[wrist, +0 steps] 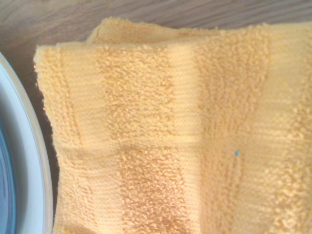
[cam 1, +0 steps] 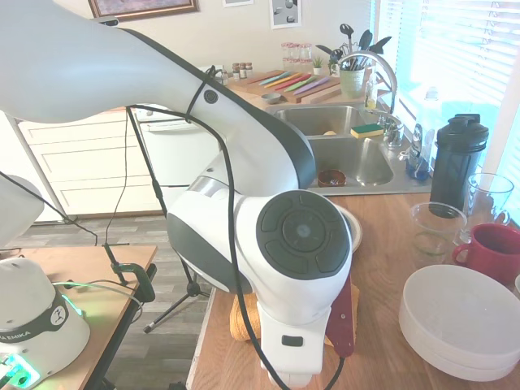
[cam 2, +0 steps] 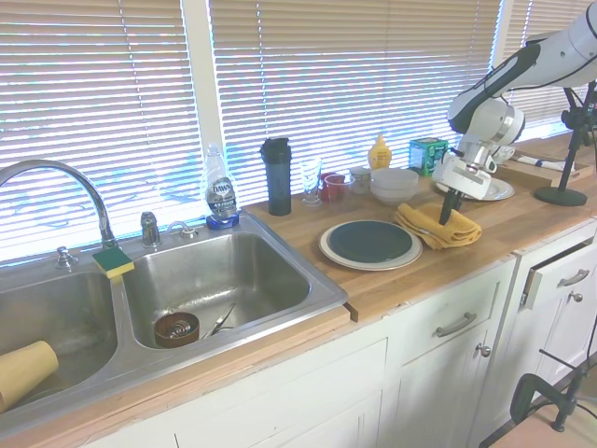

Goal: Wipe the blue plate in clockwise motion

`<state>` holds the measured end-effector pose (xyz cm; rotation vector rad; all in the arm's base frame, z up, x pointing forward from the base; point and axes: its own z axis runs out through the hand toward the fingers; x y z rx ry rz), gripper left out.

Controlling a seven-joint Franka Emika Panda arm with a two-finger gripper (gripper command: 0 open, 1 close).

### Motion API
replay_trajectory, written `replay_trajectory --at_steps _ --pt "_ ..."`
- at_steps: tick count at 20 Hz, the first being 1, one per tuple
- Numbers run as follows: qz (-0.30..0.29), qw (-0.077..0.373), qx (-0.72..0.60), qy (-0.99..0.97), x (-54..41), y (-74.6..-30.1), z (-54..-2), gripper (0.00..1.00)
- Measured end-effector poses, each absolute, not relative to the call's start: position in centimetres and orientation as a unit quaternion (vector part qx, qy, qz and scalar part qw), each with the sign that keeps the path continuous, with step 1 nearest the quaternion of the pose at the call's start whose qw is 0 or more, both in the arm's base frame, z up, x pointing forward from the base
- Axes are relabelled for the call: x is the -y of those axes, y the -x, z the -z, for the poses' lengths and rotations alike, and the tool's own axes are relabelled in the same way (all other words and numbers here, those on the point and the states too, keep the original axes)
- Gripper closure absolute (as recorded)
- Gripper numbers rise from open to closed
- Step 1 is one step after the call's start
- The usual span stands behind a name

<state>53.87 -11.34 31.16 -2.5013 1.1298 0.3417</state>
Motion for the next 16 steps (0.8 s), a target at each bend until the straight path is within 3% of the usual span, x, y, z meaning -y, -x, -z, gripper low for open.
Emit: replay_trajectory --at_steps 16 --pt "-0.114 0.182 -0.404 0.889 11.75 -53.94 -31.33 0.0"
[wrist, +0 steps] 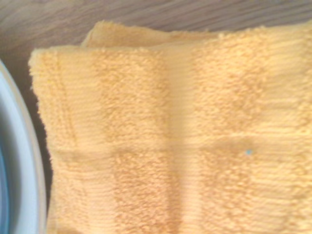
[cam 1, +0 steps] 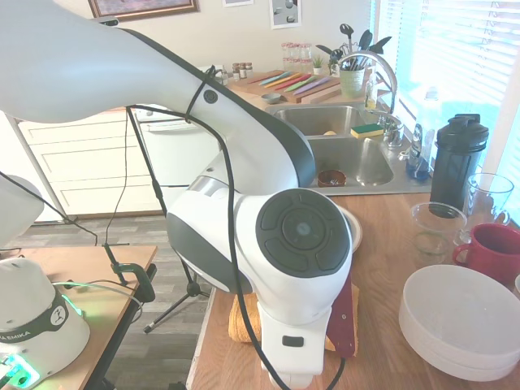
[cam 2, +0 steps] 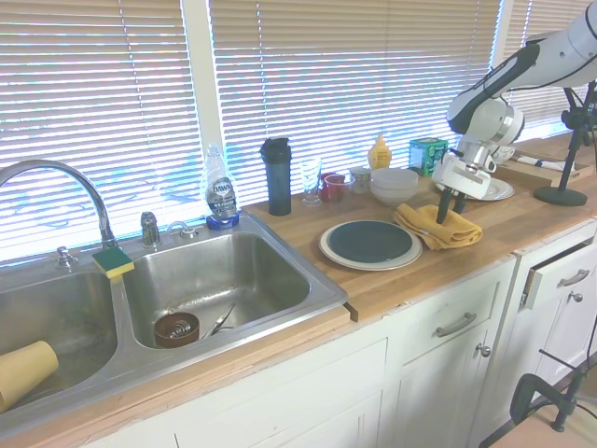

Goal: Wipe the blue plate in clockwise motion

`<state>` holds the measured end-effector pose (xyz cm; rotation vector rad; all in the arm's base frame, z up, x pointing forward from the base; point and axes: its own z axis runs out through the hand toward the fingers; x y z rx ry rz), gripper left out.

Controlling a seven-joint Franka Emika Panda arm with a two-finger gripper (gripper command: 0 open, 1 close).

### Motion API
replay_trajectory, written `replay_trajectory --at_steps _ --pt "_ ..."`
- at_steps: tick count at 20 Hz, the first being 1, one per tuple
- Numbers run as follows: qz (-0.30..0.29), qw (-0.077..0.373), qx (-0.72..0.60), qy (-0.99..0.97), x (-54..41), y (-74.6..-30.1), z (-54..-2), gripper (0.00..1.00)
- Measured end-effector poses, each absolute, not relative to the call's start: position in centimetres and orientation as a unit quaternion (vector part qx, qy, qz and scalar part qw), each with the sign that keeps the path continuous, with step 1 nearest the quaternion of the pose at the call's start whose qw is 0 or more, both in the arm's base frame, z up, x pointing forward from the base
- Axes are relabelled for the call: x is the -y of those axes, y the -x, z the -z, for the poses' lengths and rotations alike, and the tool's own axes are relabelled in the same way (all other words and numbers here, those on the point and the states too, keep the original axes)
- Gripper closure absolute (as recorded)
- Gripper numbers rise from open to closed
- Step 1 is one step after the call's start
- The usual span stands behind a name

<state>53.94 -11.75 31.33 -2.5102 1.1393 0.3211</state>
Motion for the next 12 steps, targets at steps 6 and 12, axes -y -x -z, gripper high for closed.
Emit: replay_trajectory --at_steps 6,12 --pt "-0.081 0.131 -0.417 0.896 12.4 -54.3 -32.7 0.0" --pt "-0.022 0.036 -0.43 0.902 10.5 -53.5 -37.3 0.0"
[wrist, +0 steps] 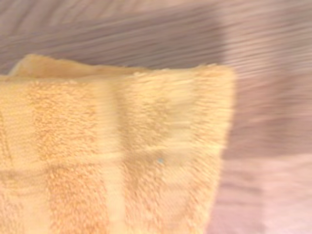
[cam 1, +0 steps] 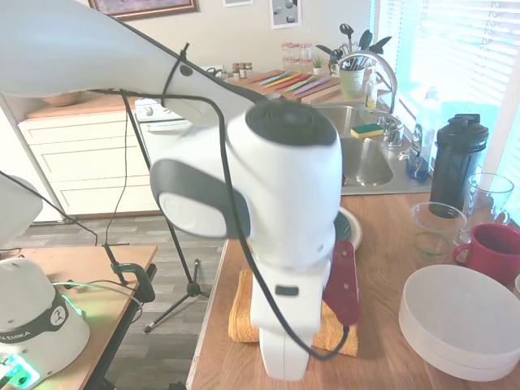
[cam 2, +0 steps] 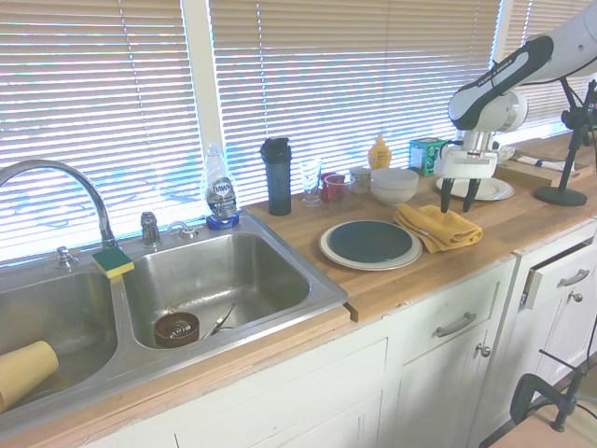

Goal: Wipe the blue plate in clockwise motion

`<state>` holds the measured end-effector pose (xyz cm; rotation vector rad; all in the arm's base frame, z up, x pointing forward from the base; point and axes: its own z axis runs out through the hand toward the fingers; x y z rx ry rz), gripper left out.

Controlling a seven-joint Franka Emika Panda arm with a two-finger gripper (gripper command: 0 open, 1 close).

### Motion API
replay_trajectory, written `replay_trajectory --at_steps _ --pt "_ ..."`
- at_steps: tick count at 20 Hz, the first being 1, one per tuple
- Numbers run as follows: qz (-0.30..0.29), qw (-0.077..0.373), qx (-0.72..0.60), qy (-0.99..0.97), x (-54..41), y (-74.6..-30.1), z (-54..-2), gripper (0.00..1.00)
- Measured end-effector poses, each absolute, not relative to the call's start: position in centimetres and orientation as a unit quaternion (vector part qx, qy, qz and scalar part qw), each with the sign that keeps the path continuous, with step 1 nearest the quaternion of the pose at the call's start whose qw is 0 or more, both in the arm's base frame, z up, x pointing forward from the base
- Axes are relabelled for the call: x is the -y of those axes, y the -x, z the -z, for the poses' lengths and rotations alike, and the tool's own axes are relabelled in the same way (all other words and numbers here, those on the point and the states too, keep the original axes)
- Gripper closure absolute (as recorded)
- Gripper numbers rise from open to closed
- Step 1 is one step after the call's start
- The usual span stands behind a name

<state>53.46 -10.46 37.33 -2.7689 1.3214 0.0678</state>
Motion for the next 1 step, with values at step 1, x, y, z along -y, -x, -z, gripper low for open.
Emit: replay_trajectory --at_steps 1 --pt "-0.012 0.026 -0.429 0.903 9.69 -53.03 -38.21 0.0"
